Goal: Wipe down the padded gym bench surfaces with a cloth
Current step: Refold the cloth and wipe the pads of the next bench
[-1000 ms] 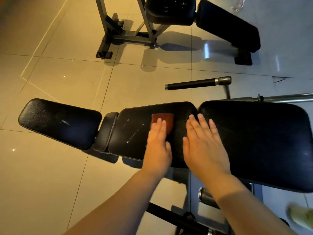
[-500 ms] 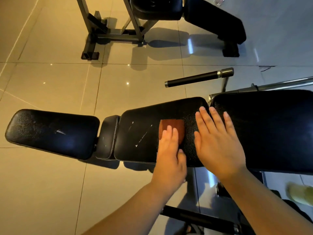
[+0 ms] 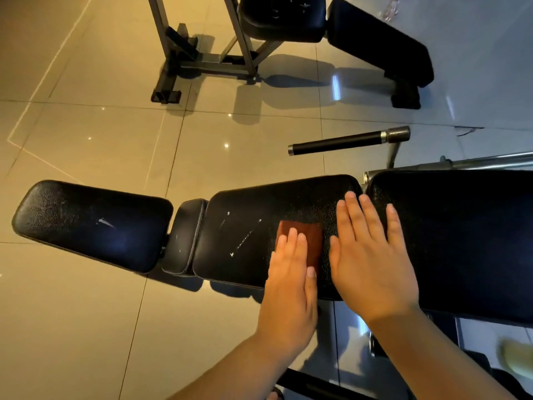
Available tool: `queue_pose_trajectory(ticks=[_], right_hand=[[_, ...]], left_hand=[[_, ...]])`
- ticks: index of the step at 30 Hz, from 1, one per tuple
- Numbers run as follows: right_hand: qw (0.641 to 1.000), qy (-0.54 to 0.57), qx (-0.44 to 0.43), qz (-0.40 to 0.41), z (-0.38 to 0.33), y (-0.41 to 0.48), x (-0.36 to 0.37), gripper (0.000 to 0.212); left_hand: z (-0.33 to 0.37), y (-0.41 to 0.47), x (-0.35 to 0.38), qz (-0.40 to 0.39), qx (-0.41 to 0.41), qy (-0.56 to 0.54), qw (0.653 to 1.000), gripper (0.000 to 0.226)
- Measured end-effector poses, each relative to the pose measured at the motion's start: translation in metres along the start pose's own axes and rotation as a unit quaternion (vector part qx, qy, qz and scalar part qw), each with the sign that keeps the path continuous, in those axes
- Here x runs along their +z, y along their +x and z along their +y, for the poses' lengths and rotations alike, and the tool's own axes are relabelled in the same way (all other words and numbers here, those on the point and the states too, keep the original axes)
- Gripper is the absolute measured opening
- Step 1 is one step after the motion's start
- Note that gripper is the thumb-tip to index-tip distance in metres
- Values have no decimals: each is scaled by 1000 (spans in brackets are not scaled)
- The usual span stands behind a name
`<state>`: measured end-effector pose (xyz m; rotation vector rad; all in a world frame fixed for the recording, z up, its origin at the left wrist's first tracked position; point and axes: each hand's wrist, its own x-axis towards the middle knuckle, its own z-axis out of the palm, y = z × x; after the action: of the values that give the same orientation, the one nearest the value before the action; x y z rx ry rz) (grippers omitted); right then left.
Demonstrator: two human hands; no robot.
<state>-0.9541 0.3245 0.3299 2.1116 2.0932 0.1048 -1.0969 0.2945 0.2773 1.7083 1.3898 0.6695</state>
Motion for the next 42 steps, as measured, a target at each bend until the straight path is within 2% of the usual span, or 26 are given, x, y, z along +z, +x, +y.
queue_pose_trajectory(ticks=[5, 7, 13, 19, 24, 29, 34, 39, 42], right_hand=[[1000, -2, 2, 5, -11, 8, 2, 65], [1000, -4, 9, -3, -15, 10, 4, 65], [999, 1, 42, -22, -29, 15, 4, 69], [996, -9, 87, -14, -50, 27, 11, 69], [997, -21, 68, 1, -46, 24, 13, 63], [996, -37, 82, 0, -52, 26, 13, 63], [995, -53, 88, 1, -54, 27, 15, 66], [992, -59, 110, -2, -56, 28, 18, 68], [992, -64, 106, 10, -56, 27, 18, 67]], left_hand=[[-5, 90, -4, 22, -64, 34, 997, 54], [-2, 103, 0, 31, -60, 57, 996, 56], [-17, 24, -9, 0, -2, 50, 999, 56], [-31, 89, -18, -11, 14, 79, 997, 62], [-40, 57, -25, -46, 47, 68, 996, 57], [-83, 45, -50, -105, 109, 124, 981, 58], [-69, 75, -38, -52, 67, 108, 991, 63], [-83, 23, -34, -47, 101, 131, 985, 65], [-86, 45, -37, -65, 107, 108, 986, 63]])
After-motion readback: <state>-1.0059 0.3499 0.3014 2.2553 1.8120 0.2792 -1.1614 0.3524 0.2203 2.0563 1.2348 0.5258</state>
